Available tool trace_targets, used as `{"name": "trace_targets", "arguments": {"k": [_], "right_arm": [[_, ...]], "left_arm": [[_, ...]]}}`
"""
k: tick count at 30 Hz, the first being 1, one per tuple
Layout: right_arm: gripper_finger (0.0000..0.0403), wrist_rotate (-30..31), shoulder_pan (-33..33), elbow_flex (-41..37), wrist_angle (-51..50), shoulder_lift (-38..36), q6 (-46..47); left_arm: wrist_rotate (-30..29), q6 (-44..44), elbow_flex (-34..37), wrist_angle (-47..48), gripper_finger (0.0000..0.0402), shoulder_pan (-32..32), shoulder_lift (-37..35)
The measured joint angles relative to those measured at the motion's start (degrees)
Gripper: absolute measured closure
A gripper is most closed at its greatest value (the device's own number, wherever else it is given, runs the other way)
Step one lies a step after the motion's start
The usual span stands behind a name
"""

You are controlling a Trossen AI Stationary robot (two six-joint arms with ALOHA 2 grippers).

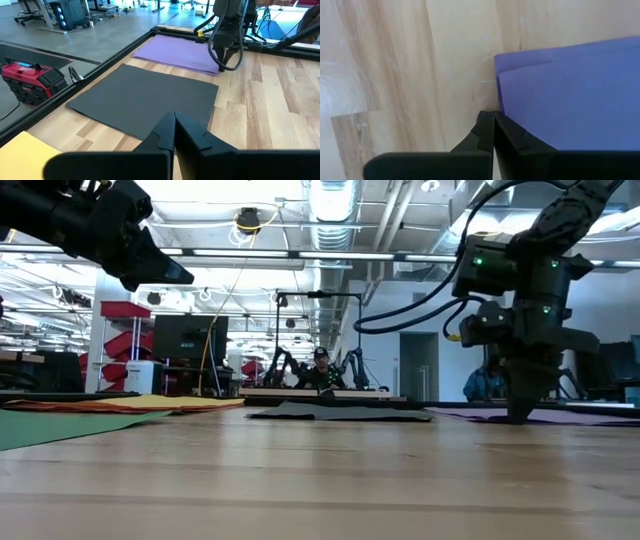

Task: Organize paper
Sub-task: Adjust the stack of purple papers

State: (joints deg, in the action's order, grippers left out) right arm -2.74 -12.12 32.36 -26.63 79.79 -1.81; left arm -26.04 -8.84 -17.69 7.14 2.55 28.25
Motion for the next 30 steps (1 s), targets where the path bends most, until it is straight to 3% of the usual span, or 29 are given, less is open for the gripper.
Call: {"name": "trace_targets", "arguments": {"k": [30], "right_arm": [[0.0403, 2.3, -0.9, -0.2, 0.8, -1.1, -2.5]], "left_arm": [[0.0, -0.5, 0.0, -0.1, 0.0402, 0.0, 0.0]]}}
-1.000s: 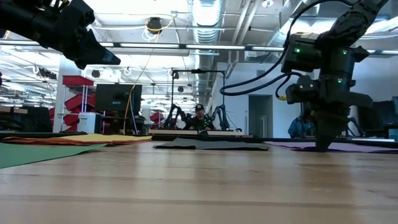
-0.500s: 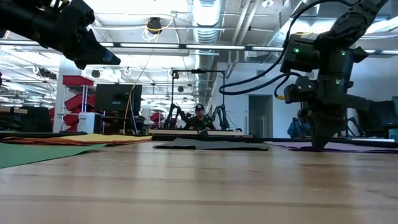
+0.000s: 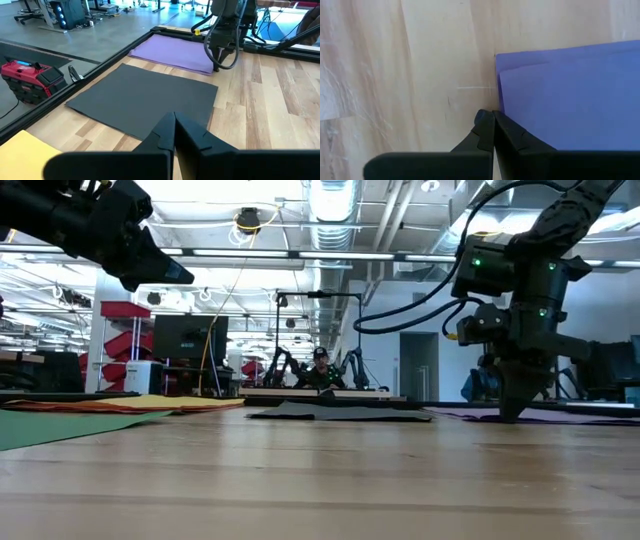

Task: Organize paper
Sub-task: Adjust the stack of purple papers, then move the yellow paper to the bottom right of the table

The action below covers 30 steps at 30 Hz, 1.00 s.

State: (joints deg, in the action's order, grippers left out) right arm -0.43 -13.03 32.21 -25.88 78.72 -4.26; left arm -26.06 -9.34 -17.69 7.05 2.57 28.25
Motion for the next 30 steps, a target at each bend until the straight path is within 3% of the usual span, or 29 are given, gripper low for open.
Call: {"name": "trace_targets", "arguments": {"k": [16, 21, 30], "right_arm": [[0.0403, 0.0, 1.8, 0.1, -0.9, 0.3, -0.7], [0.0403, 0.4, 3.4, 0.1, -0.8, 0.3, 1.0], [0.0403, -0.1, 5.6, 0.1, 0.4, 0.3, 3.1]], "left_arm": [[1.4, 3.4, -1.1, -0.3, 0.0402, 0.8, 1.7], [2.1, 5.0, -3.5, 0.8, 0.0401, 2.0, 7.4], [5.0, 3.3, -9.5, 11.7, 0.0401, 6.7, 23.7]]}}
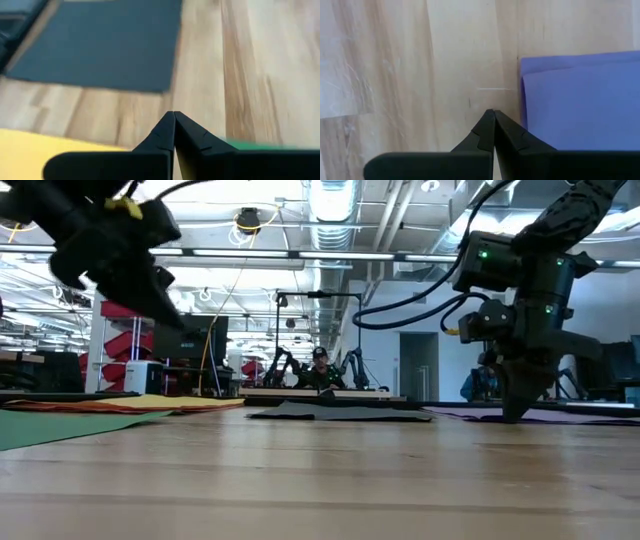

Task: Organize paper
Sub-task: Move the yellow paper to the bottom right of the table

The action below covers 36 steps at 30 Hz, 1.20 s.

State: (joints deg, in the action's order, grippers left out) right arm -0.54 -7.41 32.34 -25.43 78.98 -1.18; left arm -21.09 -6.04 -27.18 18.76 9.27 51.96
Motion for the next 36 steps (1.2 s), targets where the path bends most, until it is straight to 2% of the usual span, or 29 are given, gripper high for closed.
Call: {"name": "trace_targets", "arguments": {"k": [6, 11, 19, 25, 31, 36], "right_arm": [[0.0403, -0.7, 0.2, 0.0, 0.5, 0.0, 2.3], [0.0403, -1.0, 0.3, 0.0, 0.9, 0.0, 2.3], [0.0403, -1.1, 0.3, -0.1, 2.2, 0.1, 2.3], [0.0403, -1.1, 0.3, -0.1, 3.0, 0.1, 2.3], [0.0403, -1.1, 0.3, -0.1, 3.9, 0.1, 2.3], [0.0403, -1.0, 0.3, 0.0, 5.4, 0.1, 2.3]], "left_arm": [[-0.6, -3.1, -5.5, 12.0, 0.0401, 2.8, 7.9], [-0.7, -9.5, -8.9, 23.0, 0.0402, 3.1, 13.1], [-2.7, -12.0, -8.9, 22.7, 0.0394, 3.0, 19.5], [-6.2, -15.6, -8.9, 22.4, 0.0352, 3.0, 22.9], [-6.9, -20.4, -8.9, 22.4, 0.0308, 3.0, 25.9], [-8.1, -22.5, -8.9, 22.0, 0.0288, 3.0, 30.1]]}}
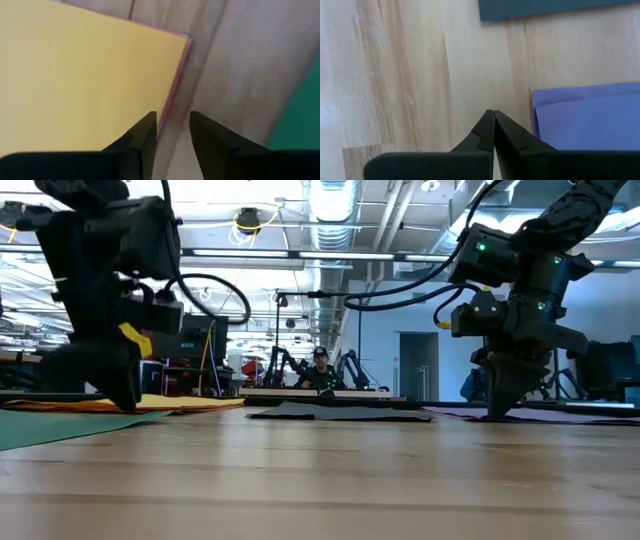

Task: Organize paper
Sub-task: Move the yellow paper to the bottom right of the table

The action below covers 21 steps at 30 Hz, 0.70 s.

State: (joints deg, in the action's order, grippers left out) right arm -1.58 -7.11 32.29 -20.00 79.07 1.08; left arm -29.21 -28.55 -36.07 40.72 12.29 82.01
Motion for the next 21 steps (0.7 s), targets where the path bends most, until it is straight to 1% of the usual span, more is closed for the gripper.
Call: {"name": "trace_targets", "arguments": {"k": [3, 5, 10, 15, 18, 21], "right_arm": [[0.0403, 0.0, 0.0, 0.0, 0.0, 0.0, 0.0], [0.0403, 0.0, 0.0, 0.0, 0.0, 0.0, 0.0], [0.0403, 0.4, 0.0, 0.0, 0.0, 0.0, 0.0], [0.0403, 0.4, 0.0, 0.0, -0.1, 0.0, 0.0], [0.0403, 0.4, 0.0, 0.0, -0.1, 0.0, 0.0], [0.0403, 0.3, 0.5, 0.1, 0.0, 0.0, 0.0]], "left_arm": [[-2.8, -0.2, 0.0, -0.9, 0.0287, 0.0, 1.8], [-3.4, 0.2, 0.0, -1.8, 0.0286, -0.3, 2.6], [-3.4, 1.9, 0.0, -4.1, 0.0290, -1.6, 2.8], [-2.6, 5.6, 0.0, -7.2, 0.0299, -3.2, 2.8], [-2.1, 7.4, -0.9, -8.9, 0.0313, -3.2, 2.2], [-1.6, 9.3, -3.0, -9.1, 0.0346, -3.0, 0.6]]}}
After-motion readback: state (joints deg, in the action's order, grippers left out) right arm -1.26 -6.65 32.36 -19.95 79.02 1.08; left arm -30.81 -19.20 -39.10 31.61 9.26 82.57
